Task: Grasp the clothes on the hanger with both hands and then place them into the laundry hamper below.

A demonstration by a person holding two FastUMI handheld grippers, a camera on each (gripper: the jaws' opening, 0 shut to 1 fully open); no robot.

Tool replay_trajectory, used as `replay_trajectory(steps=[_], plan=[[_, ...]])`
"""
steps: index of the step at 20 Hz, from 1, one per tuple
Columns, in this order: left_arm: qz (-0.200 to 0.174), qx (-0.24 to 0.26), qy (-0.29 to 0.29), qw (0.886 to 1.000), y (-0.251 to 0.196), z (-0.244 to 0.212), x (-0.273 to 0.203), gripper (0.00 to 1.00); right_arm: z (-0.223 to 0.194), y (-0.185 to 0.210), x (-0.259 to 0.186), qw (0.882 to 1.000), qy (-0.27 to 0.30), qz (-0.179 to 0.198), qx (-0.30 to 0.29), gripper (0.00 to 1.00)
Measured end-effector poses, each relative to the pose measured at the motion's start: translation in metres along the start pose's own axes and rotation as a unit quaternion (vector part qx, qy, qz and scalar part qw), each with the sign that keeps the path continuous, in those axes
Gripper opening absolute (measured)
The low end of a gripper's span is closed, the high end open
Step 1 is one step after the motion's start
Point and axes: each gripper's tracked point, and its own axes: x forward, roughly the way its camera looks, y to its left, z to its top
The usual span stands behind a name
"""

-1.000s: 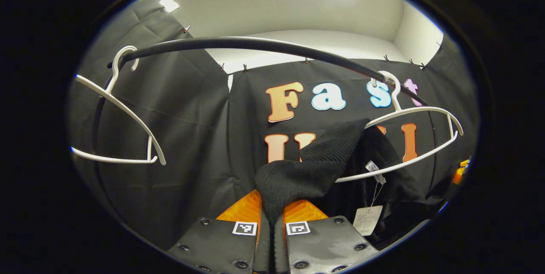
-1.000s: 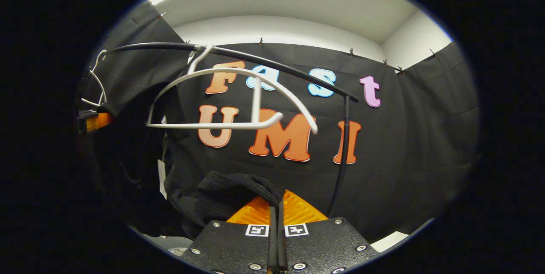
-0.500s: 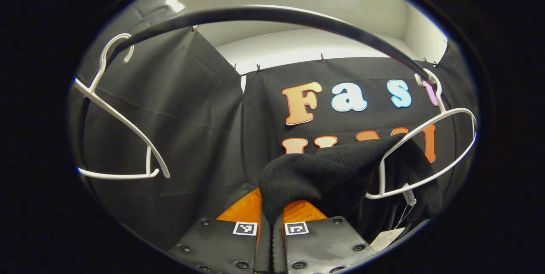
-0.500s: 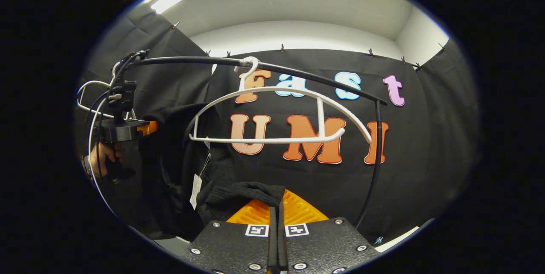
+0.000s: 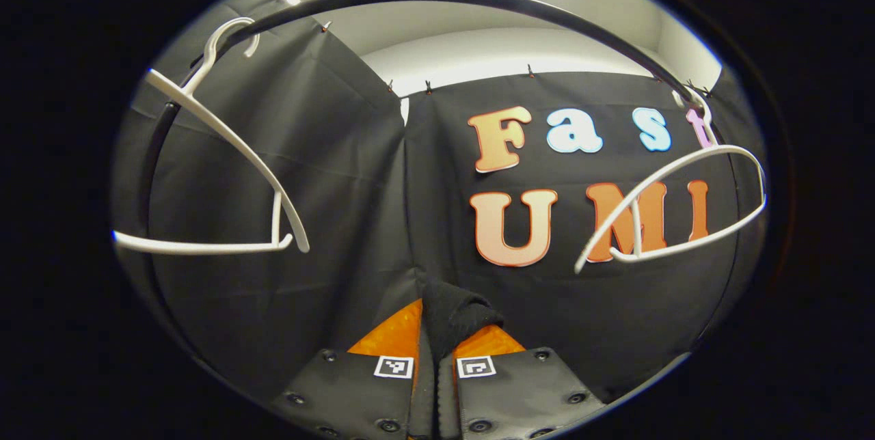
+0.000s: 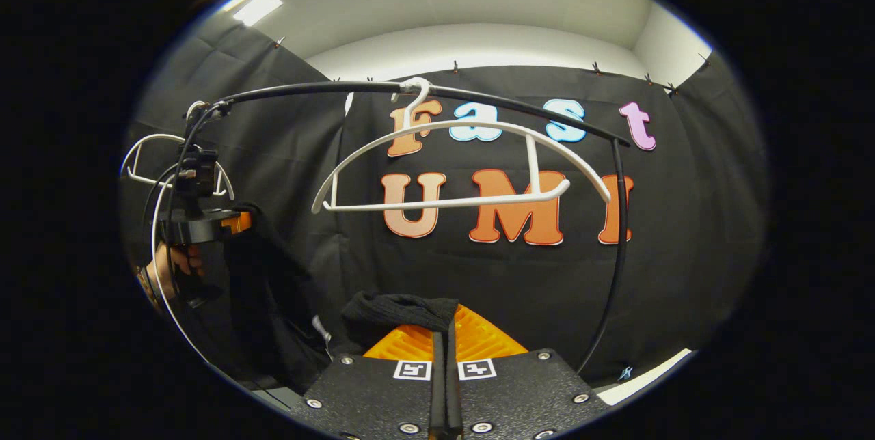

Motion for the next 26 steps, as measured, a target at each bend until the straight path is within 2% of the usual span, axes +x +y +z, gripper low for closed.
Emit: replay_trajectory(steps=[6,10,15,19,23,26], plan=[[-0.081,0.005,0.083,0.993,-0.056,-0.072,-0.052,0.10,-0.054,0.013,-0.019,0.998,0.054,0.010,0.004,0.00],[-0.105,0.006,0.153,0.983,-0.067,-0.131,-0.085,0.10,-0.109,0.012,-0.030,0.993,0.113,0.007,0.014,0.01],[-0.138,0.027,0.242,0.960,-0.088,-0.199,-0.121,0.10,-0.184,0.009,-0.046,0.980,0.197,0.005,0.032,0.01],[-0.160,0.031,0.292,0.942,-0.113,-0.243,-0.139,0.10,-0.242,0.022,-0.051,0.966,0.255,0.013,0.032,0.02],[-0.151,0.051,0.363,0.918,-0.107,-0.296,-0.160,0.10,-0.289,0.030,-0.066,0.949,0.311,0.016,0.044,0.05],[-0.144,0.059,0.387,0.909,-0.106,-0.319,-0.167,0.10,-0.311,0.027,-0.072,0.940,0.337,0.010,0.046,0.09]])
